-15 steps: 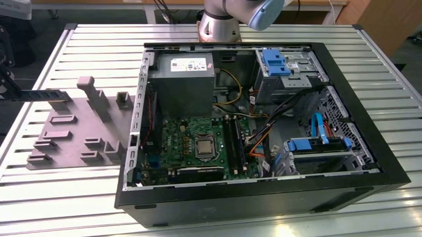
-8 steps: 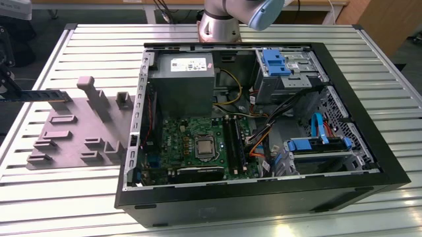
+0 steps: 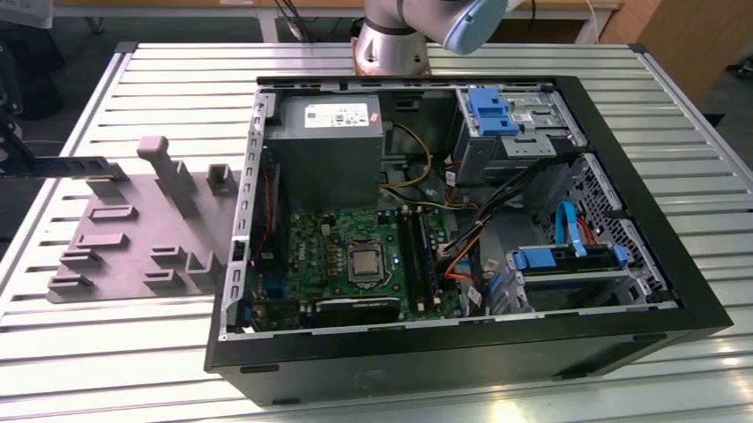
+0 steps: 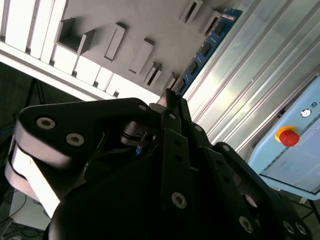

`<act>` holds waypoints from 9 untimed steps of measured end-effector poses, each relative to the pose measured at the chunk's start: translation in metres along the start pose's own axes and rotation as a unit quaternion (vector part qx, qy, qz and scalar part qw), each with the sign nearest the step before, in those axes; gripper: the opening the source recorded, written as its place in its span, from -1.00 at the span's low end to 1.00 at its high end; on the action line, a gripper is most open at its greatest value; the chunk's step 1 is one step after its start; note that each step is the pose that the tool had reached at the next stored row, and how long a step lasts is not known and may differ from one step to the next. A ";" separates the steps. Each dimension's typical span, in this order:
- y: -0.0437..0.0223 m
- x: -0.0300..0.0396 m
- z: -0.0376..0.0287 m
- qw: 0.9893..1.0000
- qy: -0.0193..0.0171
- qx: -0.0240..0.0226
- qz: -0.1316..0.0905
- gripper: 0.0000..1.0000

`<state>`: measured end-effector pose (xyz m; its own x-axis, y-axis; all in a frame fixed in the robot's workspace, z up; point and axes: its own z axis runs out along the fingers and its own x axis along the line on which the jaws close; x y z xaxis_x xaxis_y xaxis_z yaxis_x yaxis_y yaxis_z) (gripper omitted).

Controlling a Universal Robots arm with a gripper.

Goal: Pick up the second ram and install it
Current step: 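Pick up the second ram and move it above second insertion slot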

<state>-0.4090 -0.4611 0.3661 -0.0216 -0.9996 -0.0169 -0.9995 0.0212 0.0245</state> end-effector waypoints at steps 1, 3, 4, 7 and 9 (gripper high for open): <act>0.0001 -0.0001 -0.0015 1.000 0.000 0.000 0.000 -0.72; 0.0001 -0.0003 -0.0043 1.000 0.000 0.000 0.000 -0.72; 0.0002 -0.0003 -0.0057 1.000 0.000 0.000 0.000 -0.72; 0.0003 -0.0004 -0.0101 1.000 0.000 0.000 0.000 -0.72; 0.0004 -0.0004 -0.0121 1.000 0.000 0.000 0.000 -0.72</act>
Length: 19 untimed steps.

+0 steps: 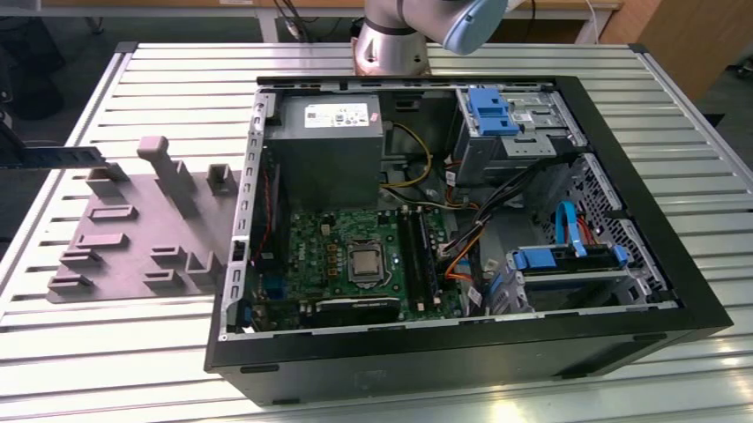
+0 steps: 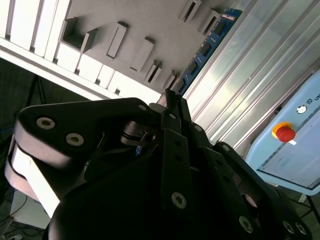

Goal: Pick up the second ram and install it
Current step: 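Pick up the second ram and move it above second insertion slot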

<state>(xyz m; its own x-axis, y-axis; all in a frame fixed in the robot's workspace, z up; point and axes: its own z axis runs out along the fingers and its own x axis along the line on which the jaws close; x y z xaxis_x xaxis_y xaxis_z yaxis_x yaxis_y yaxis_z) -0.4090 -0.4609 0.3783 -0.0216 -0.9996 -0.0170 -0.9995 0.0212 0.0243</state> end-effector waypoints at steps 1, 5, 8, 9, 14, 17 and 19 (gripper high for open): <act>0.0000 0.0000 -0.0006 1.000 0.000 0.000 0.000 -0.72; 0.0000 0.0000 -0.0009 1.000 0.000 0.000 0.000 -0.72; 0.0000 0.0000 -0.0014 1.000 0.000 0.000 0.000 -0.72; 0.0001 -0.0001 -0.0027 1.000 0.000 0.000 0.000 -0.72; 0.0001 -0.0001 -0.0041 1.000 0.000 0.000 0.000 -0.72; 0.0001 -0.0001 -0.0051 1.000 0.000 0.000 0.000 -0.72; 0.0001 -0.0001 -0.0057 1.000 0.000 0.000 0.000 -0.72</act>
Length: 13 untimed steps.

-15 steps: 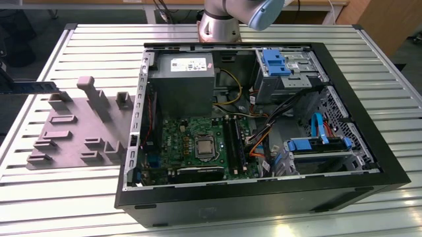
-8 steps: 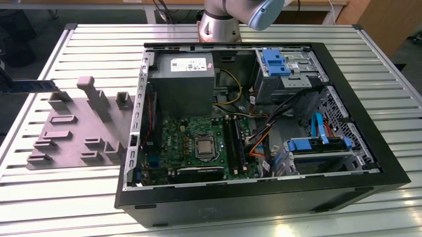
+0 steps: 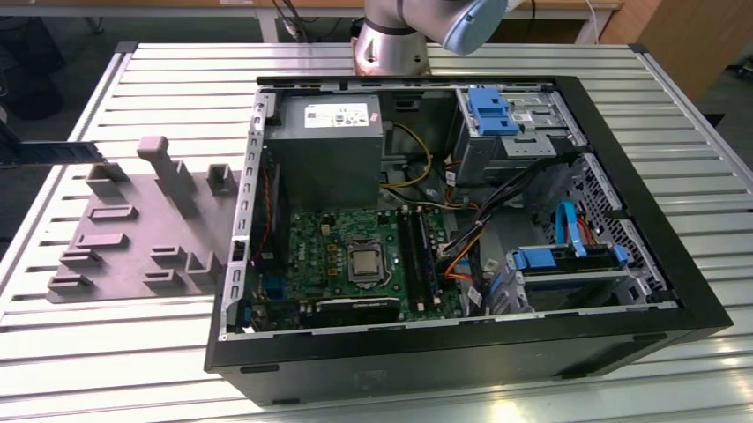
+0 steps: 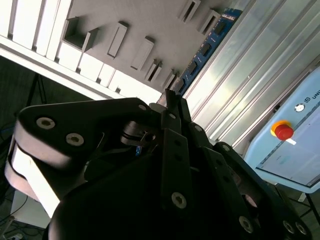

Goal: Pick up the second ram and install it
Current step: 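Pick up the second ram and move it above second insertion slot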

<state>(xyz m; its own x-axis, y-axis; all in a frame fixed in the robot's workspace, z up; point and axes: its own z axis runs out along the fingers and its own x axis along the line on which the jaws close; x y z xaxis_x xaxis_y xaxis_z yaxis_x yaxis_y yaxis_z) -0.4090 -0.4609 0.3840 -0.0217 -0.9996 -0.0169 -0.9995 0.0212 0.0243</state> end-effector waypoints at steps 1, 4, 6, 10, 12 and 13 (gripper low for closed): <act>0.0000 0.0000 0.0000 1.000 0.000 0.000 0.000 -0.72; 0.0001 -0.0001 -0.0044 1.000 0.000 0.000 0.000 -0.72; 0.0002 -0.0001 -0.0057 1.000 0.000 0.000 0.000 -0.72; 0.0002 -0.0001 -0.0083 1.000 0.000 0.000 0.000 -0.72; 0.0003 -0.0002 -0.0096 1.000 0.000 0.000 0.000 -0.72; 0.0003 -0.0001 -0.0103 1.000 0.000 0.000 0.000 -0.72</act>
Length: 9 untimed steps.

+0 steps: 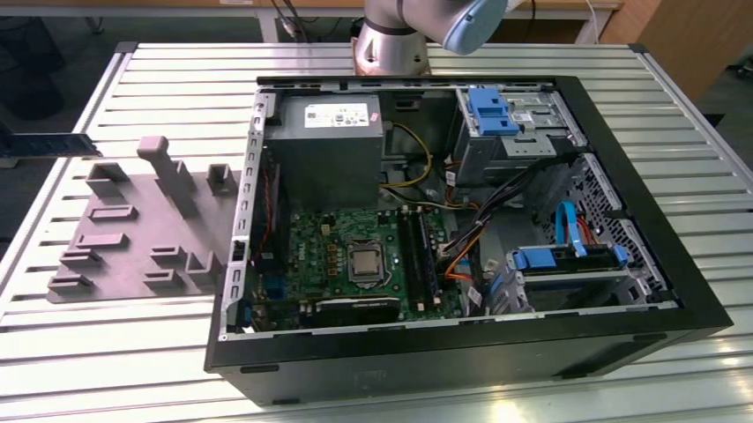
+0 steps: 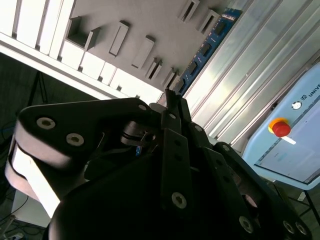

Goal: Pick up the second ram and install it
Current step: 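Pick up the second ram and move it above second insertion slot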

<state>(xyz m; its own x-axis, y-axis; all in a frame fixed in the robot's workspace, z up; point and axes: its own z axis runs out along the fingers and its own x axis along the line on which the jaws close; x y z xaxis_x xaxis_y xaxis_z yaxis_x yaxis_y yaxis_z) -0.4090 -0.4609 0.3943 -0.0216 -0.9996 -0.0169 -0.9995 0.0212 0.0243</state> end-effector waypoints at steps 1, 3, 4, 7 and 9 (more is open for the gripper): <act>0.0000 0.0000 -0.0006 1.000 0.000 0.000 0.000 -0.72; 0.0000 -0.0001 -0.0020 1.000 0.000 0.000 0.000 -0.72; 0.0001 -0.0001 -0.0026 1.000 0.000 0.000 0.000 -0.72; 0.0001 -0.0001 -0.0046 1.000 0.000 0.000 0.000 -0.72; 0.0001 -0.0001 -0.0053 1.000 0.000 0.000 0.000 -0.72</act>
<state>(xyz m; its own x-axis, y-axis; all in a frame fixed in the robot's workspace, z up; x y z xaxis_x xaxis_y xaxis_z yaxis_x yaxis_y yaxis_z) -0.4090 -0.4609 0.3995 -0.0216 -0.9996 -0.0170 -0.9995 0.0212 0.0242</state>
